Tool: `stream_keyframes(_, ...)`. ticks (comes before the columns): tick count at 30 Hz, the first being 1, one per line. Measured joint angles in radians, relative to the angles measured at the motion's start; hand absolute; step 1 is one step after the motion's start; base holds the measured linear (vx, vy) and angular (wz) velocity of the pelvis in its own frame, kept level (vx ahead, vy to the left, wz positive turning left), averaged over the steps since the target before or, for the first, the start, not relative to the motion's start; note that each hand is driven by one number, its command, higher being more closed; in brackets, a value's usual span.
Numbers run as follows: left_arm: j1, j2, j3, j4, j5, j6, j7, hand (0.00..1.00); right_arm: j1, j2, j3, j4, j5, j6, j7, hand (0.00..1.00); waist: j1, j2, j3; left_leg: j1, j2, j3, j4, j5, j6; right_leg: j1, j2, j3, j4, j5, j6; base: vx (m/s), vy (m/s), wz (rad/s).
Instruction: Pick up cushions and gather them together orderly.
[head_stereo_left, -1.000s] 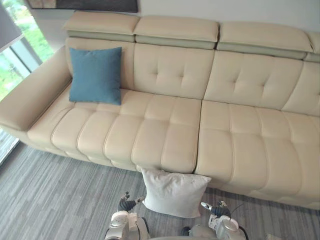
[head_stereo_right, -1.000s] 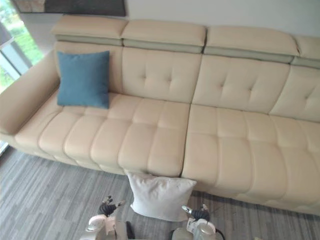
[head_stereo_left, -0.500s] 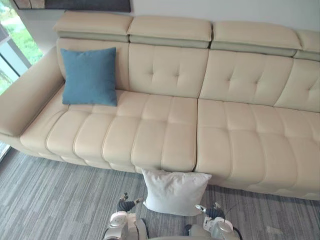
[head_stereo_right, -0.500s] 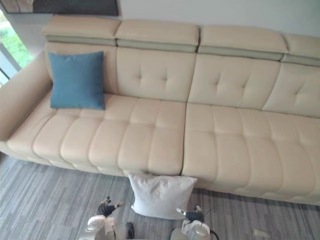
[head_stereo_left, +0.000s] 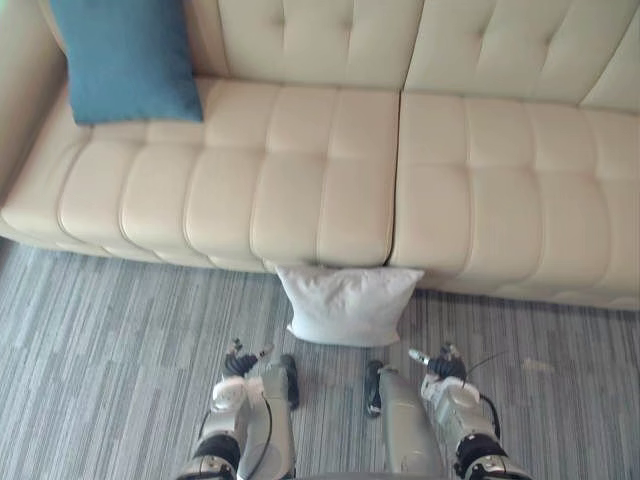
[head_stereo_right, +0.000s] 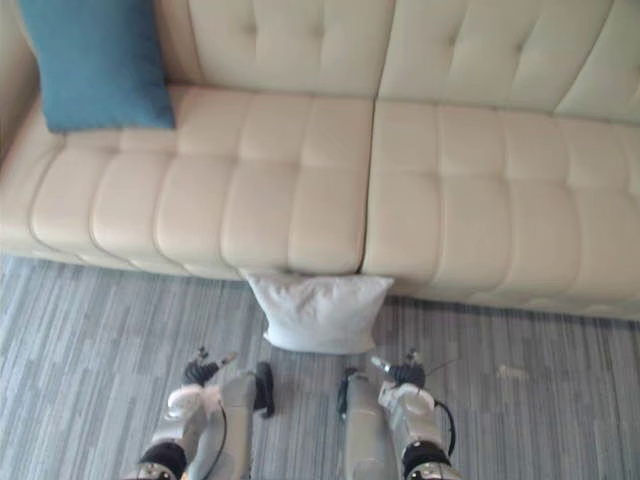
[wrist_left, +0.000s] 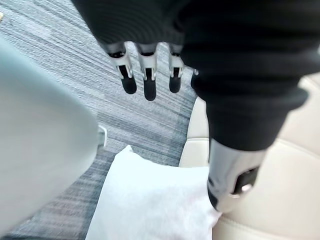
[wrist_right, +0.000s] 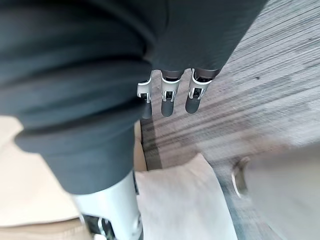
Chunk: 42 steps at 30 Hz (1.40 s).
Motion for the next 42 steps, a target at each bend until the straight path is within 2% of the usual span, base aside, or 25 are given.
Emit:
stream_keyframes(4, -0.134, 0.066, 0.002, -0.015, -0.035, -0.003, 0.016, 0.00, -0.139, -0.032, -0.014, -0.002, 0.024, -0.005, -0.037, 0.00, -0.002, -0.017, 0.058, -0.190, 0.001, -0.031, 0.058, 0.005, 0.005, -0.190, 0.015, 0.009, 0.047, 0.023, -0.013, -0.23, -0.010, -0.15)
stream_keyframes(10, -0.362, 0.167, -0.015, -0.015, -0.031, -0.004, 0.016, 0.00, -0.386, -0.096, -0.056, -0.008, 0.038, -0.016, -0.072, 0.00, -0.010, -0.020, 0.155, -0.457, 0.016, -0.059, 0.174, 0.031, 0.029, -0.448, 0.031, 0.010, 0.141, 0.060, -0.026, -0.11, -0.004, -0.07)
stream_keyframes(14, -0.523, 0.217, -0.065, -0.025, -0.031, -0.007, 0.016, 0.00, -0.581, -0.146, -0.090, 0.007, 0.061, -0.019, -0.082, 0.00, -0.015, -0.019, 0.182, -0.626, 0.020, -0.069, 0.242, 0.039, 0.019, -0.617, 0.034, 0.016, 0.210, 0.071, -0.022, -0.02, -0.002, 0.00)
stream_keyframes(19, -0.670, 0.232, -0.176, -0.045, -0.023, -0.021, 0.035, 0.00, -0.737, -0.158, -0.053, 0.013, 0.084, -0.019, -0.102, 0.00, -0.015, -0.018, 0.198, -0.732, 0.028, -0.076, 0.285, 0.039, 0.019, -0.722, 0.038, 0.017, 0.253, 0.069, -0.020, -0.01, 0.000, 0.00)
stream_keyframes(24, -0.774, 0.226, -0.215, -0.061, -0.012, -0.024, 0.058, 0.00, -0.857, -0.130, 0.048, 0.016, 0.093, -0.019, -0.118, 0.00, -0.017, -0.017, 0.211, -0.764, 0.035, -0.077, 0.277, 0.039, 0.022, -0.755, 0.039, 0.015, 0.239, 0.072, -0.014, -0.04, 0.013, -0.04)
stream_keyframes(25, -0.780, 0.221, -0.218, -0.073, -0.014, -0.024, 0.069, 0.00, -0.868, -0.122, 0.059, 0.017, 0.093, -0.019, -0.124, 1.00, -0.017, -0.017, 0.212, -0.765, 0.035, -0.077, 0.272, 0.040, 0.022, -0.756, 0.039, 0.013, 0.233, 0.074, -0.014, -0.03, 0.022, -0.01)
stream_keyframes(26, -0.782, 0.217, -0.221, -0.085, -0.016, -0.024, 0.084, 1.00, -0.878, -0.113, 0.070, 0.017, 0.093, -0.019, -0.130, 1.00, -0.018, -0.017, 0.213, -0.766, 0.035, -0.077, 0.266, 0.041, 0.021, -0.756, 0.039, 0.012, 0.227, 0.075, -0.014, 0.00, 0.000, 0.00)
stream_keyframes(32, -0.786, 0.179, -0.244, -0.136, -0.058, -0.023, 0.168, 1.00, -0.895, -0.095, 0.112, 0.017, 0.092, -0.019, -0.181, 1.00, -0.021, -0.016, 0.216, -0.765, 0.029, -0.077, 0.264, 0.047, 0.010, -0.755, 0.034, 0.012, 0.228, 0.079, -0.020, 0.01, 0.014, 0.04)
stream_keyframes(36, -0.773, 0.177, -0.249, -0.159, -0.094, -0.023, 0.192, 1.00, -0.884, -0.098, 0.148, 0.016, 0.092, -0.018, -0.189, 1.00, -0.026, -0.016, 0.216, -0.753, 0.026, -0.080, 0.265, 0.048, 0.011, -0.740, 0.033, 0.009, 0.230, 0.078, -0.020, 0.00, 0.000, 0.00)
stream_keyframes(39, -0.726, 0.177, -0.263, -0.204, -0.116, -0.023, 0.197, 1.00, -0.813, -0.098, 0.198, -0.044, 0.094, -0.018, -0.190, 1.00, -0.030, -0.017, 0.215, -0.708, 0.025, -0.081, 0.254, 0.050, 0.010, -0.697, 0.031, 0.002, 0.225, 0.078, -0.019, -0.03, 0.010, 0.02)
stream_keyframes(42, -0.636, 0.175, -0.306, -0.301, -0.123, -0.026, 0.198, 1.00, -0.682, -0.092, 0.230, -0.169, 0.102, -0.022, -0.189, 1.00, -0.030, -0.017, 0.212, -0.588, 0.028, -0.081, 0.204, 0.060, 0.006, -0.573, 0.031, -0.010, 0.171, 0.083, -0.025, -0.04, -0.004, 0.00)
